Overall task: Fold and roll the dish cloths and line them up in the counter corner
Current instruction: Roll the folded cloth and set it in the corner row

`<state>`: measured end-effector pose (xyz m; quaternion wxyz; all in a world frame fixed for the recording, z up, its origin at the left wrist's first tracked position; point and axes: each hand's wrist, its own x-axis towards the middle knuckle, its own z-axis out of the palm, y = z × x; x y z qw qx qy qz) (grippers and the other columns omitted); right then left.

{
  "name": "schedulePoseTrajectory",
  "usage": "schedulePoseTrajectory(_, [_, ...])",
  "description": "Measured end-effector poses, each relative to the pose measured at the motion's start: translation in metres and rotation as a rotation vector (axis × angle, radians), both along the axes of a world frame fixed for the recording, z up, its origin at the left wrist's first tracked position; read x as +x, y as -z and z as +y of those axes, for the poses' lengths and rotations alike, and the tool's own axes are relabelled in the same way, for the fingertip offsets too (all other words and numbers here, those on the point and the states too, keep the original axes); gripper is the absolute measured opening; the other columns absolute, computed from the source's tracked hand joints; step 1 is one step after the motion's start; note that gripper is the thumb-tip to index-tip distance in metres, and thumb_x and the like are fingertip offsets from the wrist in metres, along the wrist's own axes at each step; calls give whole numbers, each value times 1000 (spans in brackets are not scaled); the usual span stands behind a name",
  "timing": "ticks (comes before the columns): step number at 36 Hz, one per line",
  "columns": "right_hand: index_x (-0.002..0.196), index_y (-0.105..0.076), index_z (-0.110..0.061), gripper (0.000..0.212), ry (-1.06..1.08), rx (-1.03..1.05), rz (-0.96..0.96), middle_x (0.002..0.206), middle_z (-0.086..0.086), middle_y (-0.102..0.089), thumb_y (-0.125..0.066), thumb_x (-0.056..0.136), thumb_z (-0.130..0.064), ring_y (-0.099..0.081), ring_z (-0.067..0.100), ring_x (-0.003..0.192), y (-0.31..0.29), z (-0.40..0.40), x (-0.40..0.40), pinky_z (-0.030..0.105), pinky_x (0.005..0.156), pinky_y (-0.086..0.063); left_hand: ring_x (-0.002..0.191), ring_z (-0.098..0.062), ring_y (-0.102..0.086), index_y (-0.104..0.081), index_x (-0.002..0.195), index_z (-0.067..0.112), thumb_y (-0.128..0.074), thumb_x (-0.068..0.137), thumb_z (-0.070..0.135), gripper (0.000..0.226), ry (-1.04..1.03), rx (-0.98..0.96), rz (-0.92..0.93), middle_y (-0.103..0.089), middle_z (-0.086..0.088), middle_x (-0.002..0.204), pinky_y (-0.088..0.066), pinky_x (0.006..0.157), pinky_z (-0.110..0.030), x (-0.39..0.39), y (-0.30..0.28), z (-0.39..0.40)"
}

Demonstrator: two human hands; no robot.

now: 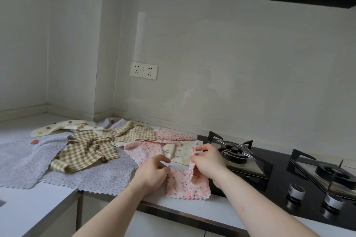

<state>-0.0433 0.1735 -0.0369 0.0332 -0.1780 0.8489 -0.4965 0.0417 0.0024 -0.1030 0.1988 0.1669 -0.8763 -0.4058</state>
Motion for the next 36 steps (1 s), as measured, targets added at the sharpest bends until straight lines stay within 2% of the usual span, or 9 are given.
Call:
schedulePoseTrajectory(4, [106,-60,-26,26,-48,17,-25,103,-4,-68,-69,85,-13,-65,10,90,7,-13,6,22,68,-49,93,-1,-65,-66,111,40,-60,88,30,26,-11,-12,0,-71,16,99,-51,85,-27,-2,0,0])
schedulePoseTrajectory(7, [102,-61,-29,25,-65,42,-67,104,0,-71,-70,82,-17,-72,17,87,14,-19,5,37,79,-61,95,-3,-65,-66,112,38,-60,88,29,26,-11,-28,1,-71,15,102,-51,88,-28,-3,0,-1])
schedulePoseTrajectory(11, [116,-56,-21,32,-126,-12,-230,101,13,-70,-63,88,-6,-77,25,71,15,-17,6,39,63,-63,93,-1,-65,-66,113,36,-58,92,32,22,-6,-28,13,-70,15,103,-52,88,-29,-4,1,-2])
schedulePoseTrajectory(15, [109,-61,-22,21,-68,-75,-92,99,4,-71,-59,92,-9,-76,19,69,14,-2,0,31,54,-57,92,-3,-66,-66,112,37,-57,95,46,21,-8,0,20,-72,17,97,-54,91,-32,-4,1,-2])
schedulePoseTrajectory(19, [107,-62,-27,19,44,37,141,103,-10,-69,-62,92,-15,-65,4,87,28,20,-14,24,70,-52,86,2,-67,-60,110,41,-66,80,70,43,12,15,-1,-73,20,93,-53,80,-28,-4,-1,0])
schedulePoseTrajectory(23, [115,-57,-30,26,43,163,151,104,-17,-66,-66,93,-39,-63,4,96,48,34,-22,26,82,-50,85,4,-67,-59,113,41,-80,74,60,48,16,-10,6,-71,21,89,-57,86,-30,-7,0,-1])
schedulePoseTrajectory(28, [115,-55,-42,29,83,230,248,106,-27,-65,-48,95,-62,-64,6,99,62,30,-12,35,91,-53,80,-1,-70,-62,112,38,-88,72,44,48,54,54,76,-74,13,84,-60,83,-34,-9,4,-5])
schedulePoseTrajectory(31, [118,-55,-44,35,92,233,282,109,-28,-66,-42,94,-65,-64,9,101,65,28,-9,36,93,-52,75,-5,-71,-63,112,35,-89,74,34,46,90,101,113,-75,8,83,-61,78,-33,-10,6,-6])
schedulePoseTrajectory(36, [119,-53,-46,31,36,200,279,93,-30,-67,-51,92,-60,-62,-2,86,65,32,-8,29,79,-51,74,-12,-71,-64,117,32,-85,71,26,51,116,170,94,-74,1,85,-59,72,-31,-11,6,-7])
